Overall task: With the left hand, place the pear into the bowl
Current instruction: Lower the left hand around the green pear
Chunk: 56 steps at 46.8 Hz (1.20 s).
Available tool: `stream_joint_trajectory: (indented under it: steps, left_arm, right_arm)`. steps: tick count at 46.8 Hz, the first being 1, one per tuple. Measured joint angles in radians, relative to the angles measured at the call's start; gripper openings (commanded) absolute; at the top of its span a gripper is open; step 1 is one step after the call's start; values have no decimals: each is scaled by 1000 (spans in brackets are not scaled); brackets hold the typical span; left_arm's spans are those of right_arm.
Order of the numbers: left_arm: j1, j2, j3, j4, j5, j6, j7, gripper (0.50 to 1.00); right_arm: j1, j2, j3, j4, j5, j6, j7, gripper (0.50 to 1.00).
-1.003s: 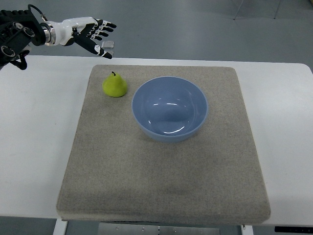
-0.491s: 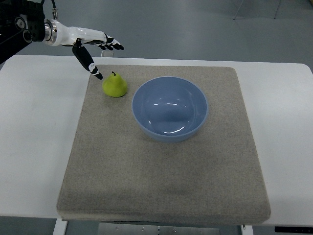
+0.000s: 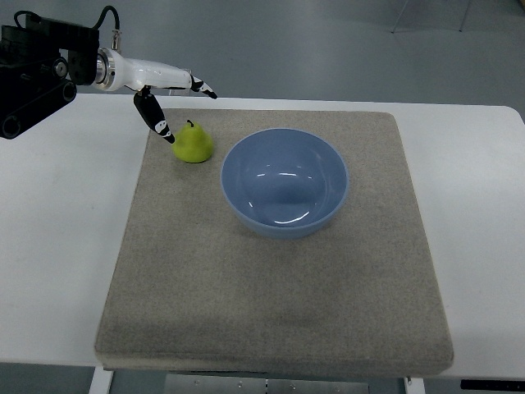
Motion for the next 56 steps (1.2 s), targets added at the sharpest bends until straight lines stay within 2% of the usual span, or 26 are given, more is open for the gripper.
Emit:
stream_joint_trajectory:
  steps: [10, 22, 33, 49, 56]
  left_arm:
    - [4, 1, 9, -1, 18, -1, -3, 958]
    - [22, -28, 18, 4, 72, 43, -2, 958]
    - [46, -71, 24, 15, 81, 48, -1, 960]
    - [53, -74, 31, 44, 89, 52, -1, 958]
    - [55, -75, 62, 46, 110, 107, 0, 966]
  right_arm:
    - [0, 0, 0, 0, 0, 0, 0, 924]
    - [0, 0, 0, 0, 0, 0, 0, 924]
    - [0, 0, 0, 0, 0, 0, 0, 924]
    - [0, 0, 0, 0, 0, 0, 0, 924]
    - [0, 0, 0, 0, 0, 0, 0, 924]
